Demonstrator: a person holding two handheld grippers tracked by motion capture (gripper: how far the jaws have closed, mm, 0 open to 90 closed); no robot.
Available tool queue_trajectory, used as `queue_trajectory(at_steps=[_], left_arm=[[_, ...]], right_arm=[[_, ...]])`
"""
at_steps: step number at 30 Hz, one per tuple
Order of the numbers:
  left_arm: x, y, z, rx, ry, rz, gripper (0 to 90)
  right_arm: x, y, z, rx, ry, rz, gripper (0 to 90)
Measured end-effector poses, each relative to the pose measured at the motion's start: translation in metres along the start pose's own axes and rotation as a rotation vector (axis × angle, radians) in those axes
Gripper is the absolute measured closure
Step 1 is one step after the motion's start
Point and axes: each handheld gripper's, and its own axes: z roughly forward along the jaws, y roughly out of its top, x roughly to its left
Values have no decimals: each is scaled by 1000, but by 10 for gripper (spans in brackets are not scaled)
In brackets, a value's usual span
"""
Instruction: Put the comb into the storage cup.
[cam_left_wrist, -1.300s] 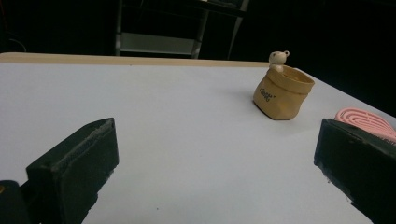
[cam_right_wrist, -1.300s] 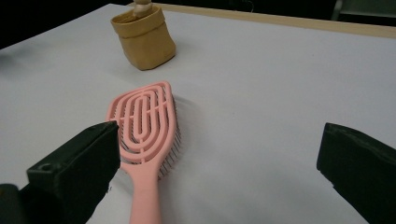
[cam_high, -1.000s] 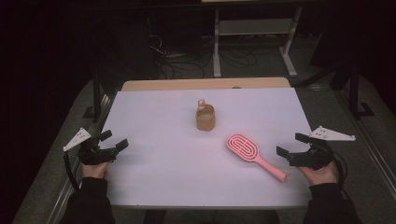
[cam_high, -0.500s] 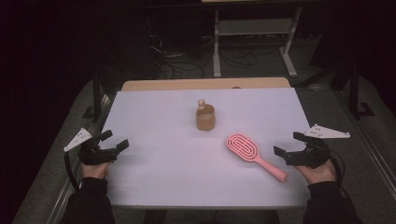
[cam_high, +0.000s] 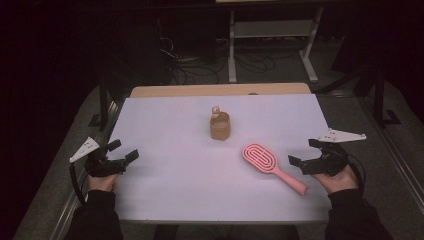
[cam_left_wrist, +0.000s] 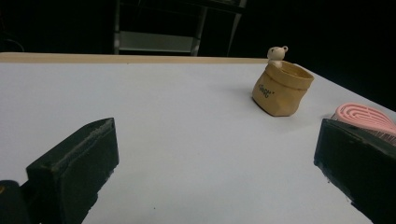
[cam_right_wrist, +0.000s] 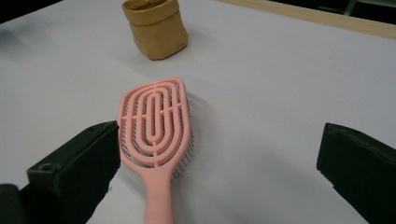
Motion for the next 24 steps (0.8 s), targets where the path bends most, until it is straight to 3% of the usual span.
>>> queue_trajectory(at_steps=[24], left_arm=[[0, -1, 1, 9, -9, -4, 0]], right_arm=[[15, 8, 21, 145, 50, -82, 0]])
